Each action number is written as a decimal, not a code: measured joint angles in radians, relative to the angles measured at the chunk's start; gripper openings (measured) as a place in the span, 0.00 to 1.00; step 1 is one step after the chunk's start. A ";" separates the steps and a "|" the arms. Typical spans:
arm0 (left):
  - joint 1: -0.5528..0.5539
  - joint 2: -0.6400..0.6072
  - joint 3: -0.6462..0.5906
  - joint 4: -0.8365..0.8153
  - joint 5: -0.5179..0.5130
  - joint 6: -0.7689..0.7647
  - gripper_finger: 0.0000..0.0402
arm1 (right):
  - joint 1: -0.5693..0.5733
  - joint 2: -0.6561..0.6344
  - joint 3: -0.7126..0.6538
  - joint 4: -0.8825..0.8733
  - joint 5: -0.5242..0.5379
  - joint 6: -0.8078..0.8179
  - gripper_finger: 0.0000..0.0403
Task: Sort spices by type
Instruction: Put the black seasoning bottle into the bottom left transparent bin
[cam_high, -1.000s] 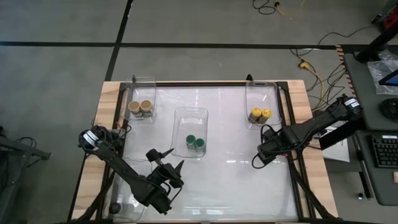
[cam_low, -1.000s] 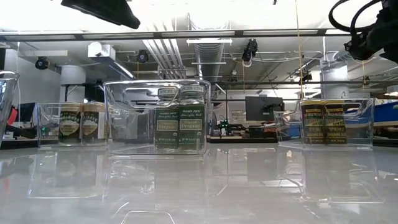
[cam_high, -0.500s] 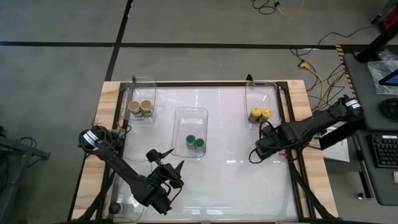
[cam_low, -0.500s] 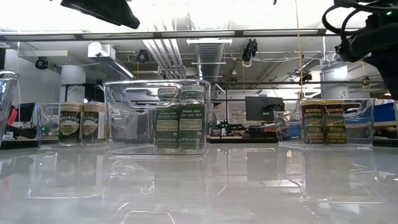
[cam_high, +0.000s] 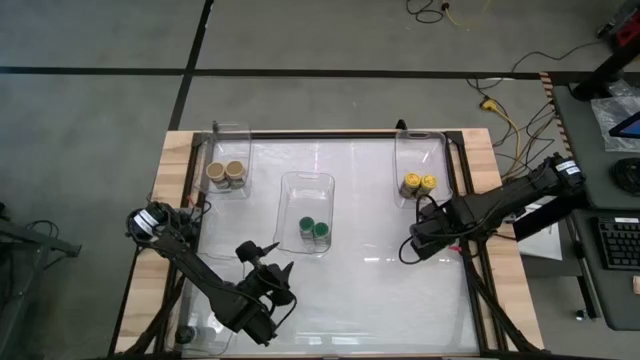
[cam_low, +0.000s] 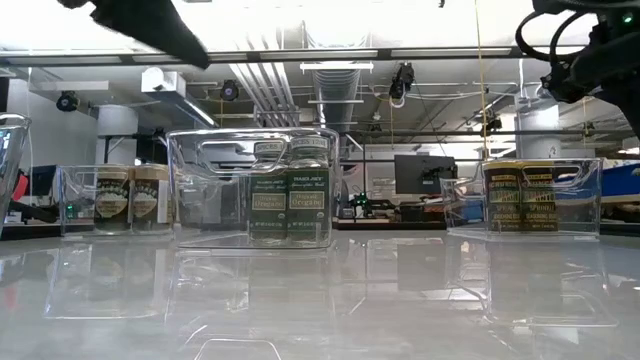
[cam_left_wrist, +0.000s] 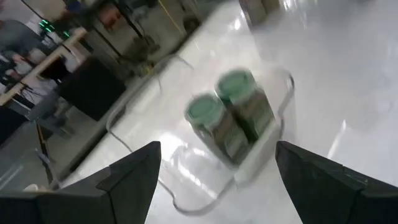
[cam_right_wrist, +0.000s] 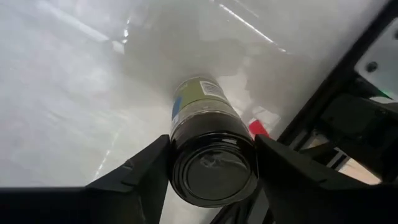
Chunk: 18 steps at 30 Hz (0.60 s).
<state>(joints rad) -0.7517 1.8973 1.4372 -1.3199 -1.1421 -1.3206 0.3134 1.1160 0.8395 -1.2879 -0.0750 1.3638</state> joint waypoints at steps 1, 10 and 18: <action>0.000 0.000 0.000 0.005 0.023 0.023 0.75 | 0.000 0.000 0.000 0.009 -0.005 -0.010 0.52; -0.028 -0.014 0.001 0.012 0.255 0.247 0.75 | 0.028 0.070 0.052 0.178 -0.042 -0.057 0.51; -0.034 -0.016 0.002 0.018 0.504 0.377 0.75 | 0.069 0.448 0.441 0.168 0.039 -0.365 0.51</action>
<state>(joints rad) -0.7858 1.8816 1.4387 -1.3018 -0.6376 -0.9440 0.3820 1.5640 1.2806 -1.1198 -0.0360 0.9984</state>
